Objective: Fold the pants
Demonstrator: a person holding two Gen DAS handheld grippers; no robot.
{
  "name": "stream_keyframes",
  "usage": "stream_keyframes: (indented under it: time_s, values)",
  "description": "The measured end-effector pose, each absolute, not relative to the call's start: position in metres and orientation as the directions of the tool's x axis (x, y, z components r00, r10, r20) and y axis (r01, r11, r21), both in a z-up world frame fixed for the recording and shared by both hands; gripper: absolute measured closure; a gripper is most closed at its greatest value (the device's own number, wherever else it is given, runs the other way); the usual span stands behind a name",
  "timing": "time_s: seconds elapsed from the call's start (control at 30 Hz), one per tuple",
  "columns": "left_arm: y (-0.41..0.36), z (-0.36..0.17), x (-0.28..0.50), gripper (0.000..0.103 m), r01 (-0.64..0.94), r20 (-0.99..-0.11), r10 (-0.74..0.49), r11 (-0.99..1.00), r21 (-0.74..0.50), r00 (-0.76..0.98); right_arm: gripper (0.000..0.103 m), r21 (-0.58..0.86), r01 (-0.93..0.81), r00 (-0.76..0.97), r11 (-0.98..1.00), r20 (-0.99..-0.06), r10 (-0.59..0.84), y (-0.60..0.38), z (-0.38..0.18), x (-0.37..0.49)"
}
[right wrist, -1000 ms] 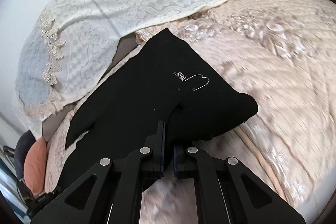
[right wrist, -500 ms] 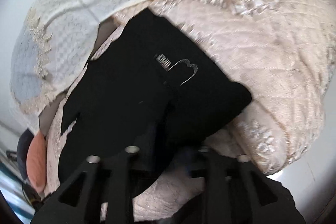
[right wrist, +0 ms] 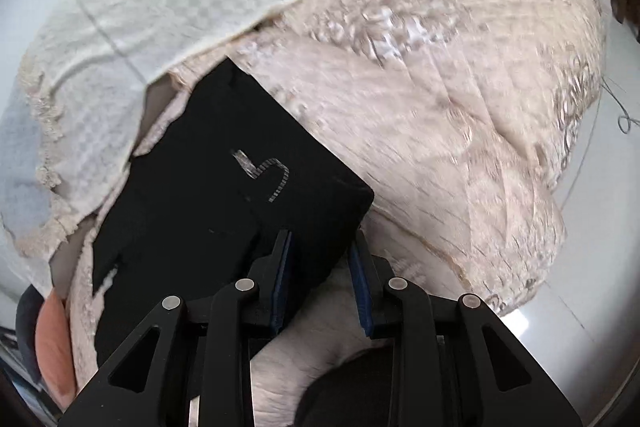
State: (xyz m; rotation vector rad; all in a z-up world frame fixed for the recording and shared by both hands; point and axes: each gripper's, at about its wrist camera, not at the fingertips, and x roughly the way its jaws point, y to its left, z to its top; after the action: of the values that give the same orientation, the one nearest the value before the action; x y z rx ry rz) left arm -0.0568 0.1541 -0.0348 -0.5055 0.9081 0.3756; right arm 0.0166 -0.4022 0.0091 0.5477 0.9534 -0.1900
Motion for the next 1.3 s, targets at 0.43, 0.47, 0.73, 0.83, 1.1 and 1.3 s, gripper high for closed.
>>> stream_keyframes:
  time_s: [0.43, 0.47, 0.73, 0.83, 1.1, 1.3]
  values:
    - [0.129, 0.008, -0.042, 0.085, -0.382, -0.745, 0.102, 0.899, -0.215, 0.659, 0.074, 0.124, 0.144, 0.679, 0.982, -0.734, -0.007, -0.331, 0.061, 0.022]
    - [0.122, 0.009, -0.037, 0.085, -0.358, -0.747, 0.082, 0.908, -0.216, 0.660, 0.074, 0.109, 0.102, 0.672, 0.989, -0.740, 0.012, -0.318, 0.058, 0.025]
    - [0.071, 0.016, -0.008, 0.073, -0.176, -0.746, -0.033, 0.964, -0.200, 0.665, 0.072, 0.112, -0.153, 0.601, 0.982, -0.778, 0.182, -0.255, 0.038, 0.042]
    - [0.063, 0.020, 0.001, 0.068, -0.125, -0.744, -0.061, 0.973, -0.191, 0.666, 0.069, 0.108, -0.217, 0.586, 0.970, -0.781, 0.218, -0.240, 0.036, 0.050]
    - [0.068, 0.032, 0.046, 0.065, -0.035, -0.734, -0.092, 0.987, -0.155, 0.673, 0.068, 0.063, -0.361, 0.559, 0.931, -0.784, 0.270, -0.217, 0.041, 0.083]
    - [0.094, 0.033, 0.100, 0.063, 0.020, -0.725, -0.106, 0.992, -0.126, 0.680, 0.062, 0.033, -0.452, 0.525, 0.891, -0.798, 0.296, -0.216, 0.042, 0.127]
